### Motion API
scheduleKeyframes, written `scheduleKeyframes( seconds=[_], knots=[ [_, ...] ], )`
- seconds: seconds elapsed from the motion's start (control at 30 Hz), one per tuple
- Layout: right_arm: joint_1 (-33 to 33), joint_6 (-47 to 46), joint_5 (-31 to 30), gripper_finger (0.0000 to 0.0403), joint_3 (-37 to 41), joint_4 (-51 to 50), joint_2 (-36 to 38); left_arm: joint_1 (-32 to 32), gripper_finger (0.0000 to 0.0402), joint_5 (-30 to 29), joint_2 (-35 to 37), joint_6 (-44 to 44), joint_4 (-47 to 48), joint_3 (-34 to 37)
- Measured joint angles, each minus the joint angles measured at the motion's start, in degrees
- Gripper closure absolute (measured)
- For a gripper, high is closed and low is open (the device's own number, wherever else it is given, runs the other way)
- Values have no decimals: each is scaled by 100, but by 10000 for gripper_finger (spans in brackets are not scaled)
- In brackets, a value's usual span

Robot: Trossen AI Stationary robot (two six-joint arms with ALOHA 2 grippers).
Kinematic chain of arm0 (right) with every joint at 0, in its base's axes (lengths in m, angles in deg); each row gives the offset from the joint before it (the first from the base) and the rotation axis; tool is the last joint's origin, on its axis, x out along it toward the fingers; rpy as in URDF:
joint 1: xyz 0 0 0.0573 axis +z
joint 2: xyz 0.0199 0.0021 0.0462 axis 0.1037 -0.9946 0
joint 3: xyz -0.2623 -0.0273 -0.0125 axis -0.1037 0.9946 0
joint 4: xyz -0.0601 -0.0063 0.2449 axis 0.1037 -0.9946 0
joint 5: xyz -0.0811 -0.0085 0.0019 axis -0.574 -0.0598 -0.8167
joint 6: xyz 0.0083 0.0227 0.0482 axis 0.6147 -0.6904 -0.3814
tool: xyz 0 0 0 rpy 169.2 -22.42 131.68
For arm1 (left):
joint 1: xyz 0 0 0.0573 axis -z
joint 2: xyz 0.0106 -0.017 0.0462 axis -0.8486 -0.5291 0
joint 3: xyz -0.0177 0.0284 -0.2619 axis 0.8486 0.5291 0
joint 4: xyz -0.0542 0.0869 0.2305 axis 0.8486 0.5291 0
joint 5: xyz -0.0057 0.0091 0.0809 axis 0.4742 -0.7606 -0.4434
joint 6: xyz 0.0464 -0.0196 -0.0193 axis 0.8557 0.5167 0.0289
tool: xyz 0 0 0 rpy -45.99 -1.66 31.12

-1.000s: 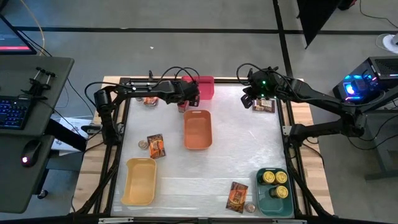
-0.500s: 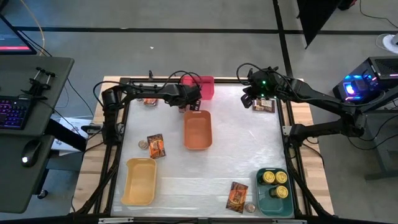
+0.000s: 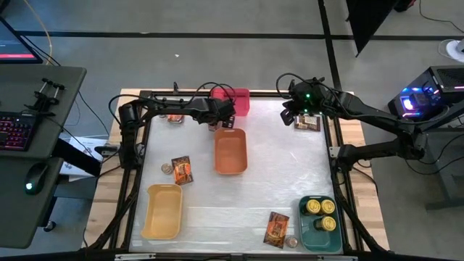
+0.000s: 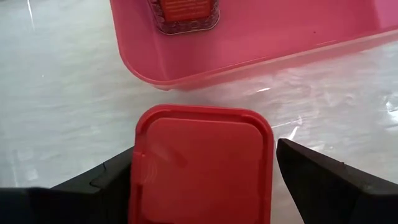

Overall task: Sort spices by type
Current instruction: Put the red spice can into the red bin

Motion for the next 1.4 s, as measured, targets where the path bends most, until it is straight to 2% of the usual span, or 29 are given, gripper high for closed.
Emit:
scheduleKeyframes(
  seconds=[0.2, 0.3, 0.47, 0.5, 0.63, 0.77, 0.87, 1.0, 1.1, 1.2, 1.3, 1.4],
  knots=[
    [0, -99, -2, 403, 0, 0, 0, 0, 95, 36, 0, 0, 234, -4],
    [0, -133, -2, 403, 0, -2, 0, 0, 129, 52, 0, 79, 388, -13],
    [0, -133, -2, 403, 0, -2, 0, 0, 214, 56, 3, 190, 370, -23],
    [0, -133, -2, 403, 0, -2, 0, 0, 219, 58, 6, 273, 359, -24],
    [-1, -135, -2, 403, 0, -2, 0, -6, 219, 74, 4, 408, 493, -103],
    [0, -197, 5, 403, 0, -4, 0, -4, 219, 80, 67, 746, 1040, -421],
    [-2, -197, 5, 403, 0, -4, 0, 22, 219, 70, 306, 907, 1623, -712],
    [-1, -191, 9, 403, 0, -3, 0, 42, 219, 16, 885, 1002, 1939, -1080],
    [-2, -179, 11, 403, 0, 9, 0, 9, 219, 14, 1346, 1011, 1333, -1265],
    [-2, -179, 18, 403, 0, 106, -36, -166, 219, 314, 1564, 1625, -65, -1292],
    [-2, -228, 27, 403, 0, 226, -137, -418, 219, 781, 1377, 1981, -1150, -1292],
    [-2, -324, 54, 403, 0, 227, -282, -635, 219, 1341, 956, 1714, -1513, -1287]
  ],
)
